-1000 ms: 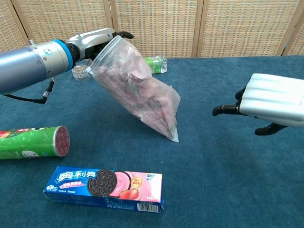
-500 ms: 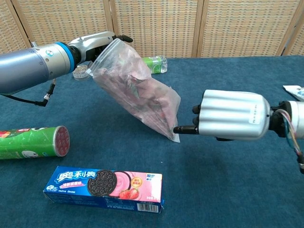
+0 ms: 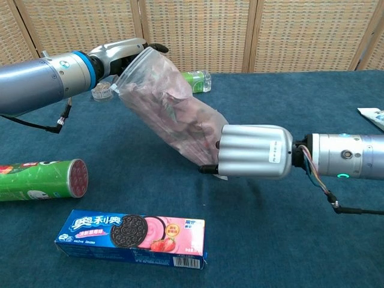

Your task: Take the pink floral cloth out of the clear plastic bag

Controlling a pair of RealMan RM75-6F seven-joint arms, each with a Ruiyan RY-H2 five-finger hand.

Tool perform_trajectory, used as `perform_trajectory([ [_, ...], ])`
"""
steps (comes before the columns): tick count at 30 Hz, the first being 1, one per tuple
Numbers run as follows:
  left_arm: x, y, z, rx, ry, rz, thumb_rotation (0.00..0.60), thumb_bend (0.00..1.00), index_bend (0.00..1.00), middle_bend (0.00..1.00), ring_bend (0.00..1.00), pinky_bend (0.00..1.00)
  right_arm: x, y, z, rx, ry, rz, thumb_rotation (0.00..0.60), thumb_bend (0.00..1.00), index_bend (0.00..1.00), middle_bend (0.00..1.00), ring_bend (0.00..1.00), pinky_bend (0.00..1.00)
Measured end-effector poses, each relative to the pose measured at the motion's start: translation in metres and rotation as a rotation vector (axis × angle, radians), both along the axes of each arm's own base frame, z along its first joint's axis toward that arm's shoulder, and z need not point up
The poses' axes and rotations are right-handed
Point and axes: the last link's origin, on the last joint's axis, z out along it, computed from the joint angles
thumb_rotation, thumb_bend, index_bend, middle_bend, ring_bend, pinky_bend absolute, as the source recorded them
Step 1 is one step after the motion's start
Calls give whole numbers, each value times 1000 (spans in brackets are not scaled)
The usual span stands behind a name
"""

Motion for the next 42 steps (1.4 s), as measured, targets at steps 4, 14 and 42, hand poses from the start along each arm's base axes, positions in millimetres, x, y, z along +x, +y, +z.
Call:
perform_trajectory([
  [4, 2, 1, 1, -5, -4, -2, 600, 377, 710, 0, 0, 0, 3, -4, -6, -10, 2, -2, 600, 66, 283, 766, 686, 916],
  [14, 1, 0, 1, -6, 4, -7, 600, 378, 710, 0, 0, 0, 11, -9, -13, -9, -23, -30, 600, 70, 283, 766, 686, 916],
  [42, -4, -5, 0, -15, 9, -19, 600, 378, 710, 0, 0, 0, 15, -12, -25, 3, -34, -58, 600, 260, 422, 765, 686, 916],
])
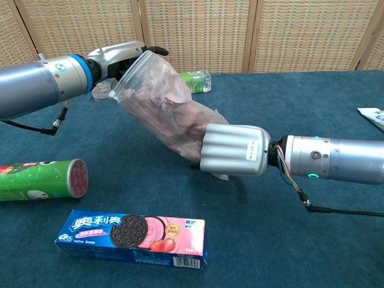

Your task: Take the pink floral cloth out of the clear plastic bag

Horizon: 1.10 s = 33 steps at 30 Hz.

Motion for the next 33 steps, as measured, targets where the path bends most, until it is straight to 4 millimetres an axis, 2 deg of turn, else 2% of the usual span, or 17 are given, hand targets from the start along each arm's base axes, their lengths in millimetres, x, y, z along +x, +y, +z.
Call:
perform_trajectory([
  [8, -1, -1, 0, -3, -2, -1, 600, 377, 710, 0, 0, 0, 2, -1, -2, 0, -6, -6, 600, 317, 423, 765, 686, 916],
  [26, -6, -1, 1, -6, -8, 6, 600, 378, 710, 0, 0, 0, 6, -1, -9, 5, -17, -19, 600, 470, 507, 765, 686, 917],
  [29, -6, -1, 2, -6, -9, 5, 600, 378, 710, 0, 0, 0, 7, -1, -10, 7, -17, -19, 600, 503, 555, 767, 686, 916],
  [33, -6, -2, 1, -8, -11, 5, 600, 377, 710, 0, 0, 0, 7, 0, -11, 10, -18, -20, 600, 625, 662, 781, 694, 916],
])
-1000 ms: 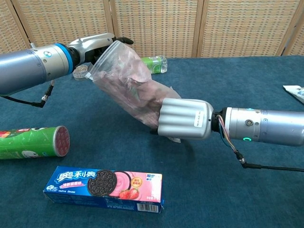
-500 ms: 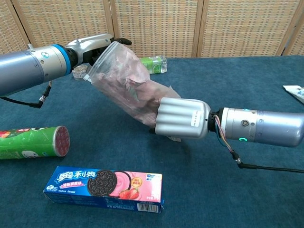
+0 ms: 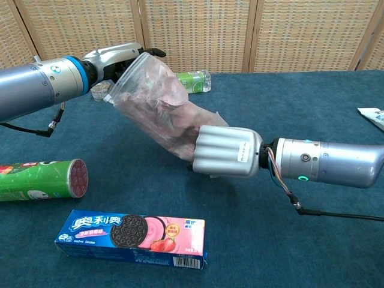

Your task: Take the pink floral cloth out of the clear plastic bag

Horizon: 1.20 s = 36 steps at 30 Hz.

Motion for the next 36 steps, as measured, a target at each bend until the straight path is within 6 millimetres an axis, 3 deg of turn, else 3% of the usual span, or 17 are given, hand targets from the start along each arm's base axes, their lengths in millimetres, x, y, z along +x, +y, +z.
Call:
perform_trajectory([
  [4, 0, -1, -1, -2, 0, -2, 600, 378, 710, 0, 0, 0, 1, 1, -1, 4, -4, 2, 600, 749, 719, 800, 707, 916],
  [19, -4, 3, 5, 21, -12, 6, 600, 377, 710, 0, 0, 0, -5, 0, 5, -1, 11, 25, 600, 775, 739, 816, 712, 917],
  [27, -13, 12, 27, 77, 1, 13, 600, 378, 710, 0, 0, 0, -19, -5, 22, -30, 39, 41, 600, 776, 740, 817, 713, 917],
  [36, -33, 22, 69, 166, 25, 33, 600, 377, 710, 0, 0, 0, -44, -12, 49, -86, 78, 22, 600, 778, 740, 817, 713, 917],
])
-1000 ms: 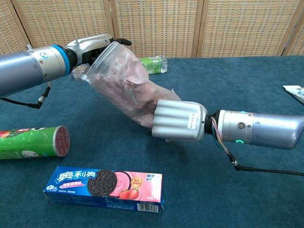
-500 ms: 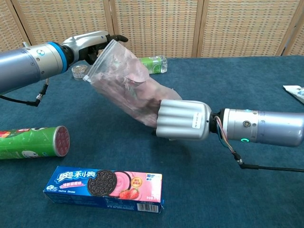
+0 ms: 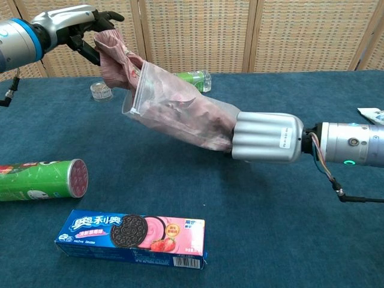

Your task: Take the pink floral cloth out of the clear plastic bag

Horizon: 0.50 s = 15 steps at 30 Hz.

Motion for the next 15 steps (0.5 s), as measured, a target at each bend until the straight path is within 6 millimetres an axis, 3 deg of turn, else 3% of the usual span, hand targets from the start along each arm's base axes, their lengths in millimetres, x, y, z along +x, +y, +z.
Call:
perform_trajectory([
  [15, -49, 11, 78, 156, 57, 76, 600, 377, 710, 0, 0, 0, -35, -9, 31, -91, 72, -79, 600, 778, 740, 818, 713, 917],
])
